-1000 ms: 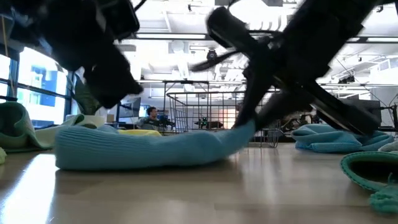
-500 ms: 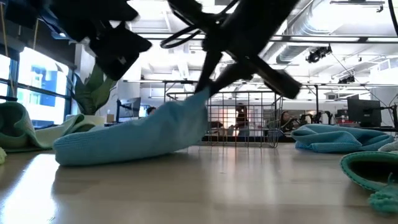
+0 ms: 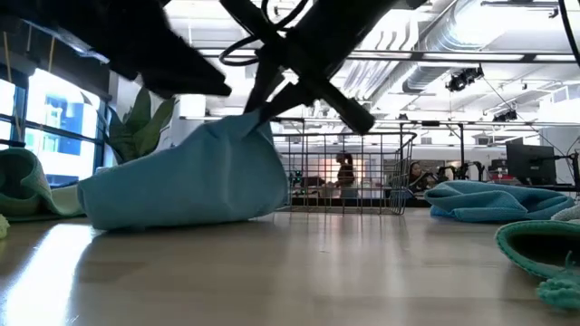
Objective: Fold microfiber towels
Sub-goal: Put the bottom blue microfiber cloth in the basket
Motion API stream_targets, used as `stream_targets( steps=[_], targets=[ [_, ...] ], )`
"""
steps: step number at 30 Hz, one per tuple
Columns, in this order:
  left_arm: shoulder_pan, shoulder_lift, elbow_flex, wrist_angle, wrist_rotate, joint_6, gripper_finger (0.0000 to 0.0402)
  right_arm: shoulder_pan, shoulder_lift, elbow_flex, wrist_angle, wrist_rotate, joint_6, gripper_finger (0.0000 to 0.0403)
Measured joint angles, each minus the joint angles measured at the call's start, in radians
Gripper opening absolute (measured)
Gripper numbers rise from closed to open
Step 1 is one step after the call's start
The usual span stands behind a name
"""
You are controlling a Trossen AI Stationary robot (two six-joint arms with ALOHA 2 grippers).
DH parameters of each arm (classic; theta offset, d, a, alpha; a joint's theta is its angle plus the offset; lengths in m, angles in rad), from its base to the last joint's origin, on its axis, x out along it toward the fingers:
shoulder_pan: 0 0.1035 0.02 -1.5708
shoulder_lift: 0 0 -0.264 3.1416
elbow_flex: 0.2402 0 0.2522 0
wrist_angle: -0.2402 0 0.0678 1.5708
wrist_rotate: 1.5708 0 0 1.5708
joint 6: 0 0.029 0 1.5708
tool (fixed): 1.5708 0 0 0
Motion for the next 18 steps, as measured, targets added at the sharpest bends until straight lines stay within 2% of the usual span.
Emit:
stream_targets(
  steps=[10, 18],
  targets=[
    [0.003, 0.000, 0.000, -0.105, -0.111, -0.039, 0.0180, -0.032, -0.001, 0.000, 0.110, -0.084, -0.036, 0.0000],
    [0.002, 0.000, 0.002, -0.161, -0.089, -0.117, 0.0180, -0.035, -0.001, 0.000, 0.117, -0.104, -0.025, 0.0000]
  ],
)
